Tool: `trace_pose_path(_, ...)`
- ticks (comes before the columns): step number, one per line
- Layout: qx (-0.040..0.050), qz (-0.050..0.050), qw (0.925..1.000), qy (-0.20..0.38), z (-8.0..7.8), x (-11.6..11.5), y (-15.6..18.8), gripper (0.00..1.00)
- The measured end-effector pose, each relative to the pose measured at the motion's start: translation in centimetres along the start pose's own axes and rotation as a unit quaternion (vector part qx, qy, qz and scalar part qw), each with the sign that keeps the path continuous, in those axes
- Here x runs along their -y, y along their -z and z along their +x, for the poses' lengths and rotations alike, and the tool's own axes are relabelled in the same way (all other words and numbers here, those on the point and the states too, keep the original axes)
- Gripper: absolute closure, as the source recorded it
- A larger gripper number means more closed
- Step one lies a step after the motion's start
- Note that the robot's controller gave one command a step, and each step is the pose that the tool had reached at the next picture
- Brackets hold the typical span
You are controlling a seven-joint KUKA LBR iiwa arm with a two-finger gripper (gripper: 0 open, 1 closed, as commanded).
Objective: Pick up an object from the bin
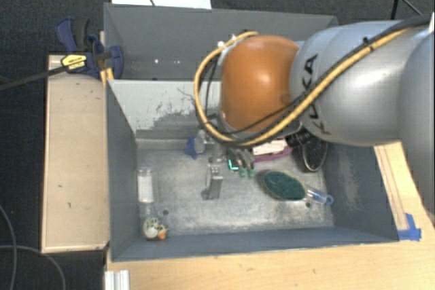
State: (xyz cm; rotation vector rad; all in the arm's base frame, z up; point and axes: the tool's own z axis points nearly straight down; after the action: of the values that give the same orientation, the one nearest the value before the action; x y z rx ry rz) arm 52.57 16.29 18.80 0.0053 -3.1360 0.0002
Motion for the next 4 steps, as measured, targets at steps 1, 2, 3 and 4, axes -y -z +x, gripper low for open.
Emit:
trace_pose_path(1, 0.0052, 0.001, 0.975, 0.222, -1.9, -7.2, -11.6, 0.0)
trace_pose_path(2, 0.0017, 0.001, 0.9005, 0.435, 2.8, -8.5, -8.7, 0.0)
trace_pose_path(3, 0.0055, 0.001, 0.8619, 0.507, -3.7, -9.2, -8.0, 0.0)
trace_pose_path(4, 0.0014, 0.003, 0.7402, 0.672, -3.8, -9.0, -11.7, 0.0)
